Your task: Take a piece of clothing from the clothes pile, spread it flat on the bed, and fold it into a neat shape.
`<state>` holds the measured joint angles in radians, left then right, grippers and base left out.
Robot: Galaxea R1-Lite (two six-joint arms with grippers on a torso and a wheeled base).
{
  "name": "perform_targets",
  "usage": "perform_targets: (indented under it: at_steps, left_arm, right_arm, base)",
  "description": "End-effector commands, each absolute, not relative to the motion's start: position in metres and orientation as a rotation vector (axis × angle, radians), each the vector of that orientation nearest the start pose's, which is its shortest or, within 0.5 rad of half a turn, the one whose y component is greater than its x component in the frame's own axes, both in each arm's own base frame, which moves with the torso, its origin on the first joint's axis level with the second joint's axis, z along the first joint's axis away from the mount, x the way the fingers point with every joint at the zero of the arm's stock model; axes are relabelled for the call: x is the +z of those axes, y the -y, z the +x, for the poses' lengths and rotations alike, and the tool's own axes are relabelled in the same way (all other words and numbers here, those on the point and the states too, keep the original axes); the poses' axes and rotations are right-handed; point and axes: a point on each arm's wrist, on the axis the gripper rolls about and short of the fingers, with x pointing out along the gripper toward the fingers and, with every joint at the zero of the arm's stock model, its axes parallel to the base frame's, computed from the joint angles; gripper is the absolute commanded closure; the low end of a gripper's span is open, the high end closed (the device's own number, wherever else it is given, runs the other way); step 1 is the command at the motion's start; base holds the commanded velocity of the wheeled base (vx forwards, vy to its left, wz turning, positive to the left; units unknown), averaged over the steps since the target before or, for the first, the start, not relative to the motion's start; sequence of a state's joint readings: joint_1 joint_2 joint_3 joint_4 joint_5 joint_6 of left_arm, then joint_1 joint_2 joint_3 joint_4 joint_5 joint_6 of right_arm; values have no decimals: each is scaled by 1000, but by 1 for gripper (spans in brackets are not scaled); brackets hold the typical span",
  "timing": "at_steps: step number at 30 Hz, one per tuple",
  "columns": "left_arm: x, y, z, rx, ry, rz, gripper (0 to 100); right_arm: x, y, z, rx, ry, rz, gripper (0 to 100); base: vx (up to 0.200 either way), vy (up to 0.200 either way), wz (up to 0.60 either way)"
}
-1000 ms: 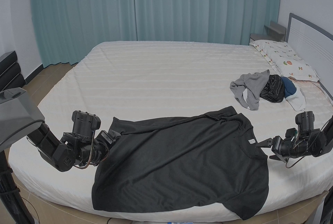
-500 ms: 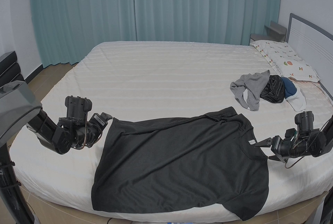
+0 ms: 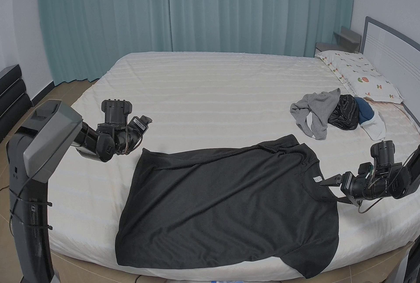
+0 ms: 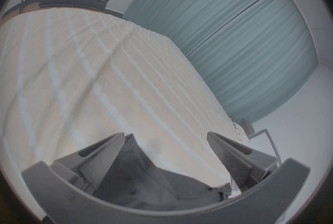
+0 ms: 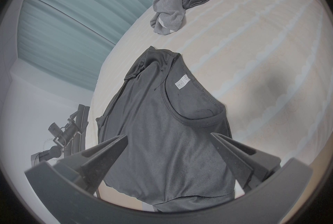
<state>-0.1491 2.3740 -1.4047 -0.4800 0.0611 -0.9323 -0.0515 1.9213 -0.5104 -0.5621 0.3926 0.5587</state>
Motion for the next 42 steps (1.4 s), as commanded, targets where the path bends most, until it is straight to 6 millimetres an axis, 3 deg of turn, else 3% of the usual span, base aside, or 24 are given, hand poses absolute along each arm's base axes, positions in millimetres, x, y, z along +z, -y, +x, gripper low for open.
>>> perform_targets:
  at_steps: [1, 17, 18, 23, 26, 30, 31, 37, 42]
  left_arm:
    - [7, 71, 497, 190, -569, -809, 0]
    - [-4, 73, 497, 204, -597, -805, 0]
    - [-5, 73, 495, 207, -603, -803, 100]
    - [-5, 72, 493, 212, -606, -802, 100]
    - [-4, 68, 494, 220, -598, -807, 100]
    - [-2, 62, 496, 231, -584, -823, 100]
    - [3, 59, 497, 243, -565, -866, 100]
    - [27, 46, 498, 264, -501, -962, 100]
    - [26, 35, 499, 283, -488, -974, 100]
  right_arm:
    - [45, 1, 273, 94, -914, 702, 0]
    - [49, 1, 283, 91, -886, 704, 0]
    - [51, 1, 285, 86, -877, 721, 0]
    - [56, -5, 304, 77, -851, 802, 0]
    - [51, -18, 332, 46, -834, 842, 0]
    - [40, -31, 348, 10, -843, 877, 0]
    - [33, -39, 360, -10, -820, 885, 0]
    - [18, -47, 400, -14, -678, 862, 0]
    - [17, -45, 431, -32, -612, 838, 0]
  base:
    - [0, 0, 0]
    - [0, 0, 0]
    - [0, 0, 0]
    - [0, 0, 0]
    - [0, 0, 0]
    - [0, 0, 0]
    - [0, 0, 0]
    - [0, 0, 0]
    - [0, 0, 0]
